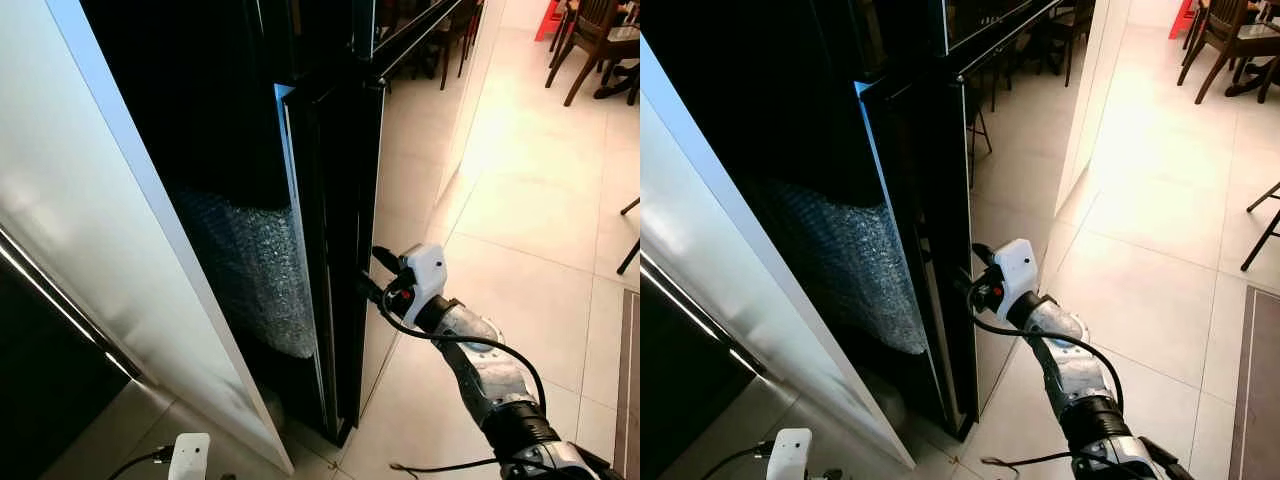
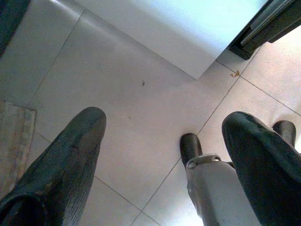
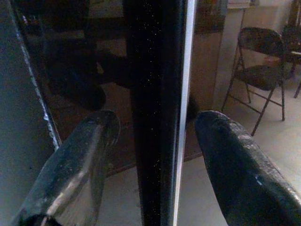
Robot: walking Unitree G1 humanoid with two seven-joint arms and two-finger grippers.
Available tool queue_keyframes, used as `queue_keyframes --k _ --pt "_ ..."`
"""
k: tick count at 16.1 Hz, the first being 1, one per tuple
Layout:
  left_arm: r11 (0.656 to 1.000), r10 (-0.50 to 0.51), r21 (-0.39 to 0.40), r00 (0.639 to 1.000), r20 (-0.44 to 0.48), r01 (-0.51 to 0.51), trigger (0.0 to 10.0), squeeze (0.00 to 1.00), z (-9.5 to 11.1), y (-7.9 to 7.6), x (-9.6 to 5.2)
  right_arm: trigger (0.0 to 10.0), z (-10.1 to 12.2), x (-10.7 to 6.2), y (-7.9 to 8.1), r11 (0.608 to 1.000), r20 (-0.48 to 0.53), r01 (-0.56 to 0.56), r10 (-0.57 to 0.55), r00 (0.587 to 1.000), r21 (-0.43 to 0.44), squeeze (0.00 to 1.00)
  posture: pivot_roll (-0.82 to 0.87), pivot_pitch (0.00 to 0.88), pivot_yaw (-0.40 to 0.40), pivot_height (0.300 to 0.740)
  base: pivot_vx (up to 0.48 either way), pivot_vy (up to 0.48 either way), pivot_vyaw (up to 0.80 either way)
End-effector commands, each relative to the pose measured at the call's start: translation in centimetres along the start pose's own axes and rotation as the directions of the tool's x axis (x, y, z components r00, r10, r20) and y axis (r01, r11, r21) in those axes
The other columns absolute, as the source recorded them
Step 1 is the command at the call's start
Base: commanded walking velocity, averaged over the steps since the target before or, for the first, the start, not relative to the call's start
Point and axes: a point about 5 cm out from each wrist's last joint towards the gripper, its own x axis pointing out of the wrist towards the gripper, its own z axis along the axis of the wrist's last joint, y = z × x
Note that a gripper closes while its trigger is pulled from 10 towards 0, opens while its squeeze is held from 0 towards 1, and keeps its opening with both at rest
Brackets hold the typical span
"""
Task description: Restocking fridge
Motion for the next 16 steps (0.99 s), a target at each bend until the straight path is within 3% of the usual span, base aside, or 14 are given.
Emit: queue_keyframes --k 1,4,6,7,9,10,12,14,15,16 --pt "1.0 0.015 -0.009 1.0 -0.021 -0.016 10.0 0.0 -0.6 0.3 -0.1 10.0 0.3 0.2 -0.4 1.0 0.015 0.014 -0.015 1.0 0.004 0.0 -0.15 0.0 0.058 0.74 0.0 0.0 0.0" --pt "1.0 0.013 -0.009 1.0 -0.017 -0.013 10.0 0.0 -0.4 0.2 -0.1 10.0 -0.1 -0.4 -0.6 1.0 0.009 0.016 -0.016 1.0 -0.01 0.0 -0.15 0.0 0.057 0.74 0.0 0.0 0.0" --pt "1.0 0.012 -0.011 1.0 -0.012 -0.012 10.0 0.0 -0.3 0.1 0.0 10.0 -0.7 -2.5 -1.3 0.999 0.008 0.052 -0.052 0.999 -0.016 0.0 -0.16 0.0 0.054 0.74 0.0 0.0 0.0" --pt "1.0 0.009 -0.003 1.0 -0.011 -0.009 10.0 0.0 -0.3 0.0 0.0 10.0 -1.2 -5.4 -1.6 0.996 0.021 0.092 -0.092 0.996 0.0 0.0 -0.17 0.0 0.057 0.74 0.0 0.0 0.0" --pt "1.0 0.004 0.004 1.0 -0.011 -0.004 10.0 0.0 -0.4 -0.1 -0.1 10.0 -1.5 -7.0 -1.7 0.992 0.02 0.126 -0.127 0.992 0.019 0.0 -0.18 0.0 0.06 0.74 0.0 0.0 0.0" --pt "1.0 -0.002 0.013 1.0 -0.009 0.002 10.0 0.0 -0.3 -0.3 0.0 10.0 -2.2 -8.8 -2.1 0.982 0.018 0.174 -0.176 0.984 0.07 0.0 -0.18 0.0 0.064 0.74 0.0 0.0 0.0" --pt "1.0 -0.007 0.021 1.0 -0.003 0.007 10.0 0.0 -0.1 -0.3 0.0 10.0 -3.8 -10.7 -3.0 0.954 -0.003 0.259 -0.261 0.965 0.148 0.0 -0.18 0.0 0.065 0.74 0.0 0.0 0.0" --pt "1.0 -0.006 0.03 1.0 -0.003 0.006 10.0 0.0 0.0 -0.1 0.0 10.0 -7.3 -12.8 -4.5 0.879 -0.121 0.41 -0.392 0.912 0.241 0.0 -0.19 0.0 0.073 0.74 0.0 0.0 0.0" --pt "1.0 -0.006 0.03 1.0 -0.003 0.006 10.0 0.0 0.0 -0.1 0.0 10.0 -7.3 -12.8 -4.5 0.879 -0.121 0.41 -0.392 0.912 0.241 0.0 -0.19 0.0 0.073 0.74 0.0 0.0 0.0" --pt "0.999 -0.008 0.045 1.0 -0.006 0.008 10.0 0.0 0.0 0.1 0.0 10.0 -11.8 -15.1 -4.7 0.735 -0.399 0.635 -0.523 0.754 0.237 0.0 -0.19 0.0 0.08 0.74 0.0 0.0 0.0"
